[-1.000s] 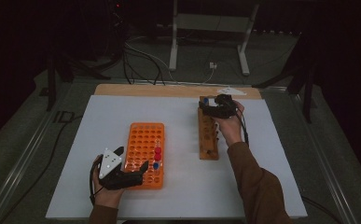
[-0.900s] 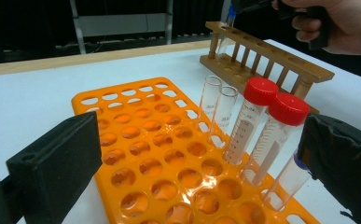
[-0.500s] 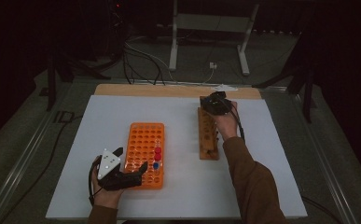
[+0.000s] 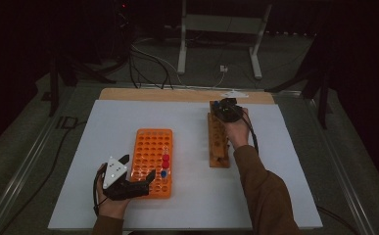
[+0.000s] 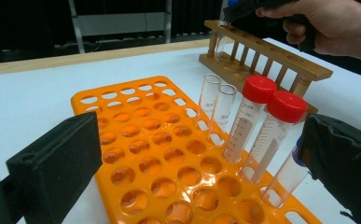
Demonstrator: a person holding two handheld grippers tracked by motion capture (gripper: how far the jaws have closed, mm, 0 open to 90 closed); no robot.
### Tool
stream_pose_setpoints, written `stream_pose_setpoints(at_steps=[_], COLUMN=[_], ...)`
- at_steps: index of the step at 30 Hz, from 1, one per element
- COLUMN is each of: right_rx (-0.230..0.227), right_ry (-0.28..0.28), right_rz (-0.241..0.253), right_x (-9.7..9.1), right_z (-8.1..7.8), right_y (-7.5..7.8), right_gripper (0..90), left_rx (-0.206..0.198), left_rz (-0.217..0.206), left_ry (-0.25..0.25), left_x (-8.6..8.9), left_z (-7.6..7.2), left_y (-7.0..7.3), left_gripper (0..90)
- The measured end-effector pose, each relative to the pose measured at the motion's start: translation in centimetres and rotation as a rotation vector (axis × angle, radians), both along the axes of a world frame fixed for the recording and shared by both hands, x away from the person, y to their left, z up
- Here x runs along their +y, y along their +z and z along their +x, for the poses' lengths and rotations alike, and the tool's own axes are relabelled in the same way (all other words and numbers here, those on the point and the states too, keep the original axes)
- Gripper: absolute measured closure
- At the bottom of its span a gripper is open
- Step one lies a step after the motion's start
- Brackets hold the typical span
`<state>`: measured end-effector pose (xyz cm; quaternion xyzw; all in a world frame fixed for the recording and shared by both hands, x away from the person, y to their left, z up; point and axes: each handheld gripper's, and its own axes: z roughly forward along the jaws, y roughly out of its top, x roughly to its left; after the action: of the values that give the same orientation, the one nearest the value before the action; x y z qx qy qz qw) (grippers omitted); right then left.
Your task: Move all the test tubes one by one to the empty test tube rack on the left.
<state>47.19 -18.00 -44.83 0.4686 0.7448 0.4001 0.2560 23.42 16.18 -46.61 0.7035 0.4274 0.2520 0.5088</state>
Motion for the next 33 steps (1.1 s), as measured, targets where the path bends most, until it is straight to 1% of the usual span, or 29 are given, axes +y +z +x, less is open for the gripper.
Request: stream_pose_setpoints(at_steps=[3, 7, 13, 17, 19, 22, 27, 33], right_rx=[-0.011, -0.047, -0.128, -0.179, -0.194, -0.211, -0.219, -0.227], right_ry=[-0.003, 0.001, 0.026, 0.041, 0.051, 0.076, 0.12, 0.176], right_rz=[0.007, 0.017, 0.015, 0.04, 0.047, 0.063, 0.083, 0.131], right_x=[-0.2, -0.5, -1.0, -1.7, -2.0, -2.3, -2.5, -2.6], right_z=[-0.3, -0.8, -2.2, -3.4, -4.1, -5.1, -6.9, -9.1], right_y=[0.1, 0.8, 3.0, 4.6, 5.2, 5.7, 6.1, 6.0], right_gripper=[76.9, 76.9, 76.9, 76.9, 76.8, 76.8, 76.8, 76.8], left_rx=[0.0, -0.001, -0.002, -0.008, -0.022, -0.044, -0.063, -0.105], left_rz=[0.002, 0.005, 0.008, 0.008, 0.009, -0.001, -0.018, 0.007], left_ry=[-0.001, -0.003, -0.003, 0.002, 0.008, 0.021, 0.024, 0.004], left_x=[0.0, -0.1, -0.1, -0.2, -0.1, 0.0, 0.0, -1.5], left_z=[0.0, 0.0, 0.0, -0.1, -0.2, -0.3, -0.4, -0.6], left_y=[0.0, 0.0, 0.0, 0.1, 0.2, 0.7, 1.7, 3.2], left_gripper=[0.4, 0.5, 0.5, 0.5, 0.5, 0.5, 0.5, 1.5])
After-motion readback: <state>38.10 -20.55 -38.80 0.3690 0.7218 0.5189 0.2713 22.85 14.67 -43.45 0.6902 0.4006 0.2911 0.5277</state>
